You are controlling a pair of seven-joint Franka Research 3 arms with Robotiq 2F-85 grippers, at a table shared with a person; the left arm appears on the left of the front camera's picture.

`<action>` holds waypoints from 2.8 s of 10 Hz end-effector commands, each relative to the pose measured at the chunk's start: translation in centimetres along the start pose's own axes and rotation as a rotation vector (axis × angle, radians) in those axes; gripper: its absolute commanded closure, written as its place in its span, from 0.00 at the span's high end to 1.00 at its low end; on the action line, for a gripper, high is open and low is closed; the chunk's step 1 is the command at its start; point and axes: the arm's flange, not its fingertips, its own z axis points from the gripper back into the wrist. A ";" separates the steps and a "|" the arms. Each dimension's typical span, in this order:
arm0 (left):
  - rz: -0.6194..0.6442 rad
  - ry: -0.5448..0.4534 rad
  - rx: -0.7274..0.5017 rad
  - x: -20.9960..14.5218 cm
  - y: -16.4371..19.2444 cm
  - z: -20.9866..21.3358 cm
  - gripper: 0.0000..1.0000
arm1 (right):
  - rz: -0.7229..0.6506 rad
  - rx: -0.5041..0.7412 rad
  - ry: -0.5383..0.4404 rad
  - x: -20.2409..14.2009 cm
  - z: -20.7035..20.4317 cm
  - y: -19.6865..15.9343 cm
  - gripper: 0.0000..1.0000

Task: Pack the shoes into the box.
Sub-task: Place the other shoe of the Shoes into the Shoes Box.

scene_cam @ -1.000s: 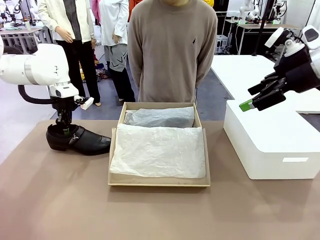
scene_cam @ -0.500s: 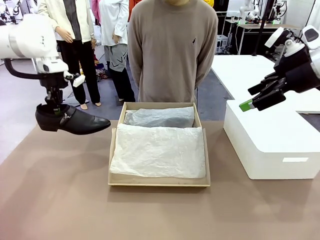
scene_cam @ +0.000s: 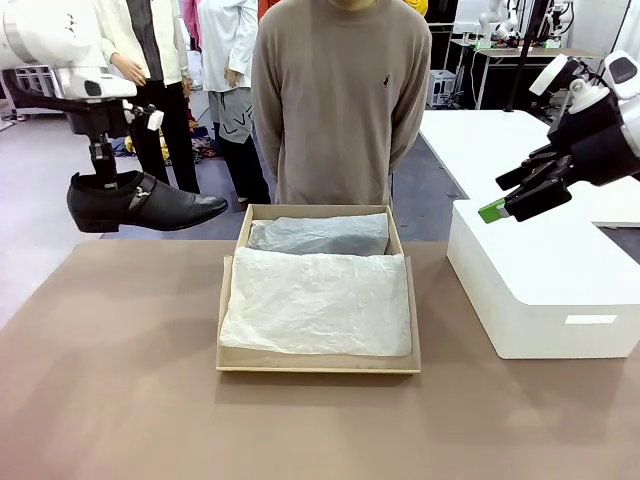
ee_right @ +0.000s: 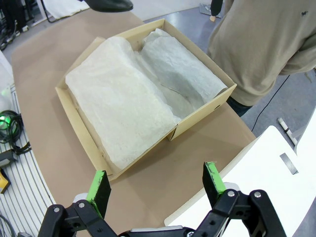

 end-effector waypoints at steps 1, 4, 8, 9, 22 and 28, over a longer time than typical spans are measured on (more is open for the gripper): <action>0.088 -0.081 0.002 1.6 -1.8 1.2 0.00 | -0.001 0.009 -0.013 0.0 0.0 -0.1 1.00; 0.044 -0.029 -0.003 0.9 -0.8 0.6 0.00 | -0.001 0.009 -0.013 0.0 0.0 -0.1 1.00; 0.044 -0.029 -0.003 0.9 -0.8 0.6 0.00 | -0.001 0.009 -0.013 0.0 0.0 -0.1 1.00; 0.061 -0.028 -0.013 1.2 -0.7 0.0 0.00 | -0.001 0.009 -0.013 0.0 0.0 -0.1 1.00; 0.999 -0.105 -0.056 9.6 -8.0 3.6 0.00 | -0.001 0.009 -0.013 0.0 0.0 -0.1 1.00; 1.272 -0.093 0.050 12.6 -10.2 3.9 0.00 | -0.001 0.009 -0.013 0.0 0.0 -0.1 1.00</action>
